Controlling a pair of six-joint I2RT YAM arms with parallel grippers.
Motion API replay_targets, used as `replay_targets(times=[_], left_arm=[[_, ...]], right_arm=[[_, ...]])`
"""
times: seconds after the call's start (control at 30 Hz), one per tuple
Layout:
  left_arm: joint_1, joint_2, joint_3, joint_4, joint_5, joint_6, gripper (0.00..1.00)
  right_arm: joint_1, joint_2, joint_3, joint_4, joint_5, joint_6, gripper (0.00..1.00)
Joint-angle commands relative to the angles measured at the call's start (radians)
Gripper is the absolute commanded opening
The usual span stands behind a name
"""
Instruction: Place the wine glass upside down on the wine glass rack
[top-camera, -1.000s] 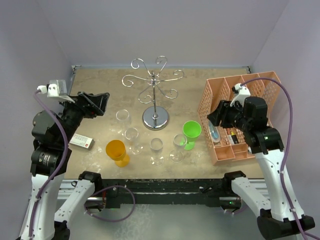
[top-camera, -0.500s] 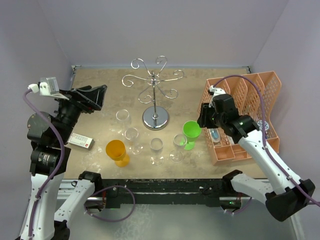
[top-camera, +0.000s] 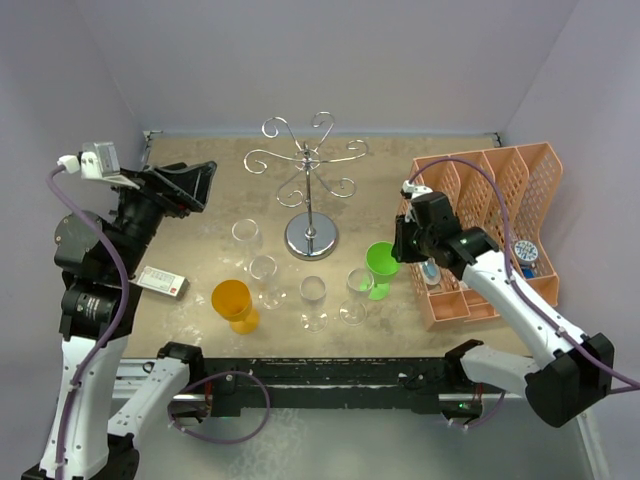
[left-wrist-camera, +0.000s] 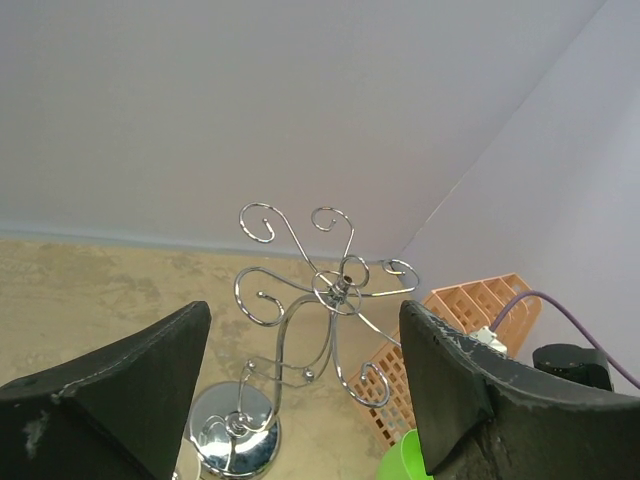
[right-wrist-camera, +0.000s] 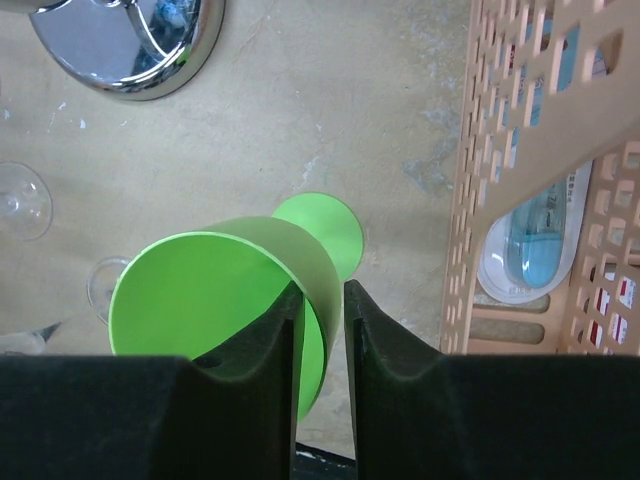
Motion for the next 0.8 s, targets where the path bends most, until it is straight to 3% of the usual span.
replay_targets(times=[0.0,0.2,0.53,0.77], left_arm=[[-0.005,-0.014,0.034,0.059,0.029,0.023,0.74],[-0.005,-0.024,0.045,0.096,0.027,0.018,0.74],[-0.005,-0.017,0.073,0.106,0.034,-0.017,0.73],[-0.005,0.038,0.136,0.047,0.058,-0.069,0.73]], right_arm=[[0.013,0.005,-0.002,0.056,-0.024,-0.007,0.23],[0.028,0.055,0.022,0.089,0.027,0.01,0.0],[0.051,-0.016,0.143,0.035,0.186,0.02,0.0],[0.051,-0.161,0.21,0.094,0.169,0.032,0.0]])
